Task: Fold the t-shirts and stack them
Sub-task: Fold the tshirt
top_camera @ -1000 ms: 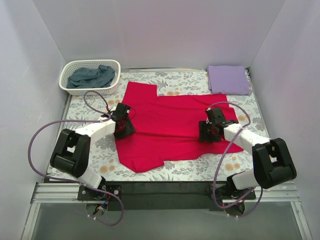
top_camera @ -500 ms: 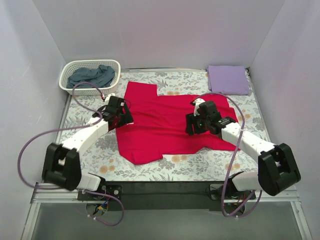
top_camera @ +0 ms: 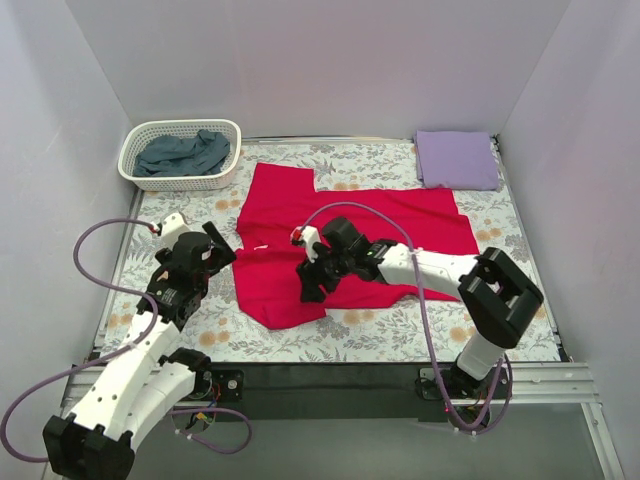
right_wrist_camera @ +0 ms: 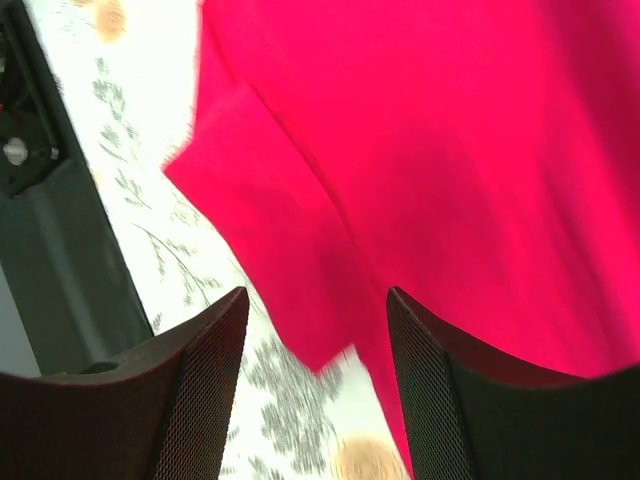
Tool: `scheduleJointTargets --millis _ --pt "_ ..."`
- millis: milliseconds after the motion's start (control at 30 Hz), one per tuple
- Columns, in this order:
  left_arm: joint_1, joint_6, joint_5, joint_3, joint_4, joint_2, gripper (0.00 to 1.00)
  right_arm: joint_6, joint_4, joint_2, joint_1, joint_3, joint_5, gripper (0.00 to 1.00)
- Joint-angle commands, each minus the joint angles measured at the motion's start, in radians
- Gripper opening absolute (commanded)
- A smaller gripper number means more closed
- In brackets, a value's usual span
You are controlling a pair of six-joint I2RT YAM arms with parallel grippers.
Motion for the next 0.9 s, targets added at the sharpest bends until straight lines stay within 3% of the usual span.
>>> scheduleJointTargets --millis 0,400,633,733,867 --pt "0.005 -0.036 -0.090 -0.034 0.015 -0.069 0.80 -0.055 0.076 0.072 0.047 0.100 -0.079 0.54" --pt "0.008 -0.027 -0.108 -0.031 0.035 -0.082 0.76 -0.101 0.084 0.344 0.142 0.312 -0.162 0.52" --pt "0.008 -0.020 -0.102 -0.033 0.039 -0.087 0.74 -0.105 0.084 0.388 0.153 0.343 -0.189 0.49" --pt "0.008 -0.019 -0.100 -0.033 0.039 -0.080 0.74 -0.109 0.076 0.387 0.159 0.344 -0.208 0.42" --pt "0.008 -0.016 -0.097 -0.031 0.039 -0.077 0.73 -0.120 0.064 0.376 0.167 0.338 -0.222 0.25"
